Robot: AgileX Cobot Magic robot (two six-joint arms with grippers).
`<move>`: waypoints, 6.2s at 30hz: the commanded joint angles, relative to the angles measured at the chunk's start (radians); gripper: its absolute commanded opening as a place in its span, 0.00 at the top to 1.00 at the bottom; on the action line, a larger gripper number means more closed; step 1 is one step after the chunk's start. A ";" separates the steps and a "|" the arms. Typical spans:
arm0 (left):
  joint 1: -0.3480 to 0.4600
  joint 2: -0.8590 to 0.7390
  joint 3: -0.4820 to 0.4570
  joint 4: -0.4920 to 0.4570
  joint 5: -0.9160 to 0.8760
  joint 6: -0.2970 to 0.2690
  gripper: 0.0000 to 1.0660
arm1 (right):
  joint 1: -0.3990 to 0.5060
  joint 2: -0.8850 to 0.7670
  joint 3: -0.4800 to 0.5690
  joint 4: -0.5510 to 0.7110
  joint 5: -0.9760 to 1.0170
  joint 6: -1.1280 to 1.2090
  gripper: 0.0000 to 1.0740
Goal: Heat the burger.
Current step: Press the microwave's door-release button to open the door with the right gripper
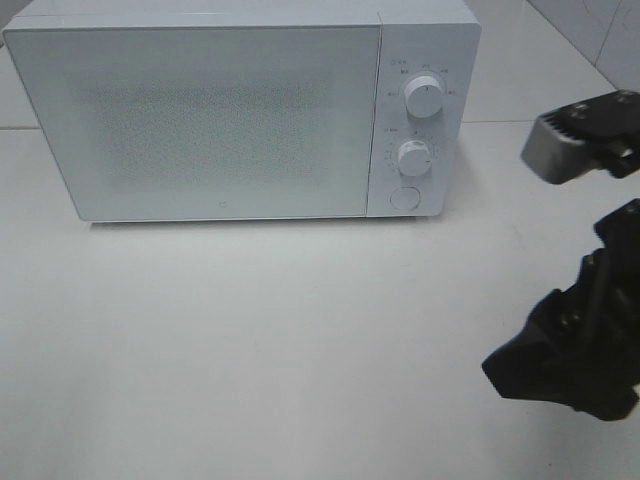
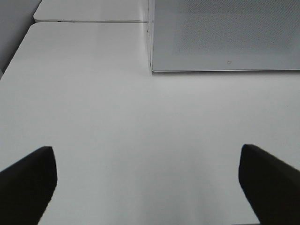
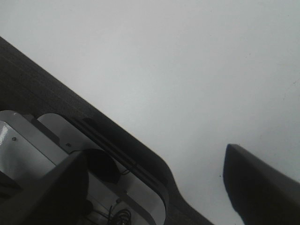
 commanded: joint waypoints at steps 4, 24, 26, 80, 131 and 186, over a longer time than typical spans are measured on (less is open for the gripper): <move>0.002 -0.019 0.000 -0.003 -0.013 -0.002 0.08 | -0.004 -0.180 -0.006 -0.037 0.098 0.048 0.31; 0.002 -0.019 0.000 -0.003 -0.013 -0.002 0.08 | -0.272 -0.659 0.078 -0.093 0.195 0.091 0.31; 0.002 -0.019 0.000 -0.003 -0.013 -0.002 0.08 | -0.311 -0.715 0.090 -0.093 0.197 0.092 0.31; 0.002 -0.005 0.000 -0.003 -0.009 -0.002 0.08 | -0.503 -0.957 0.120 -0.117 0.057 0.132 0.32; 0.002 -0.005 0.000 -0.003 -0.009 -0.002 0.08 | -0.503 0.027 0.324 -0.168 -1.416 0.081 0.32; 0.002 -0.005 0.000 -0.003 -0.009 -0.002 0.08 | 0.197 0.809 0.246 0.540 -2.079 -0.052 0.32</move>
